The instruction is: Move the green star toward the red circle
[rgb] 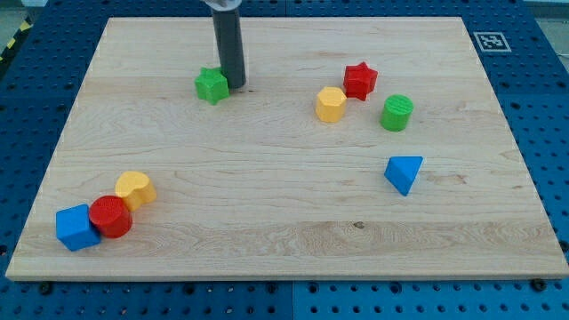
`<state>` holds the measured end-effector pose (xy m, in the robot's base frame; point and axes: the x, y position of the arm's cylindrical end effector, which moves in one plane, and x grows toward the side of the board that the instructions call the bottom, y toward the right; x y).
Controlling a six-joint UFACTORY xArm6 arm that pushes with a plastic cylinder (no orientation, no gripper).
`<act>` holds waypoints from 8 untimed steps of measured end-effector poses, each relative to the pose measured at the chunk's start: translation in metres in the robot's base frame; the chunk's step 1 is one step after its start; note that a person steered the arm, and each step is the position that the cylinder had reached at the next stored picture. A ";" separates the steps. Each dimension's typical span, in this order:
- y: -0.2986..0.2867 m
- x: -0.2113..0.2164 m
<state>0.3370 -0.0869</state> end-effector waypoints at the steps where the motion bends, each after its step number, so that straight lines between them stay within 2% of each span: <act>1: -0.039 0.000; 3: -0.094 0.014; 8: -0.073 0.043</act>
<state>0.3798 -0.1601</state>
